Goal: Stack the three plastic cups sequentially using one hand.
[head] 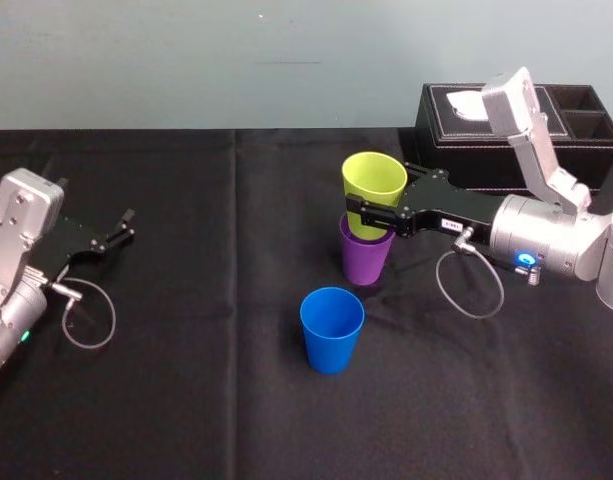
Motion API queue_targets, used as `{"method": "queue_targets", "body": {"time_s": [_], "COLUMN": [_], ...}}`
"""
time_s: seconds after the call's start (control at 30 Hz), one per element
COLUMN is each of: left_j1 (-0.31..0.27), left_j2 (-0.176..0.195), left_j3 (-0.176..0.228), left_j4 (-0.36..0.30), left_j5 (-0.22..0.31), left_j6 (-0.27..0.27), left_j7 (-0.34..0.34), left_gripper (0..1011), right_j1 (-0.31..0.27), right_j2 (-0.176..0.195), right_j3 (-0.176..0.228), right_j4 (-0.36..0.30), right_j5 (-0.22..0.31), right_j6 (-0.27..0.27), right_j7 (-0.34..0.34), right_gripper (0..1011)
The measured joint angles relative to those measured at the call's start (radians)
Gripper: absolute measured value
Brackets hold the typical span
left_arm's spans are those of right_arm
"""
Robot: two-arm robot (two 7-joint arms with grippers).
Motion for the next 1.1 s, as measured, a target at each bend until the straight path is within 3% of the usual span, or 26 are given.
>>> {"method": "queue_targets", "body": {"time_s": [0.53,0.9,1.1], "left_j1": [0.0,0.0,0.0], "left_j2": [0.0,0.0,0.0], "left_j3": [0.0,0.0,0.0], "left_j4": [0.0,0.0,0.0], "left_j5": [0.0,0.0,0.0], "left_j6": [0.0,0.0,0.0], "left_j7": [0.0,0.0,0.0], "left_gripper": [1011,1011,1012], "right_j1": [0.007,0.006,0.006], "right_j2": [-0.031,-0.029,-0.029], "right_j3": [-0.018,-0.017,-0.017], "right_j4": [0.078,0.074,0.072], "right_j5": [-0.012,-0.011,-0.011], "right_j6": [-0.031,-0.03,-0.029], "right_j7": [0.022,0.022,0.021], "right_gripper": [741,743,870]}}
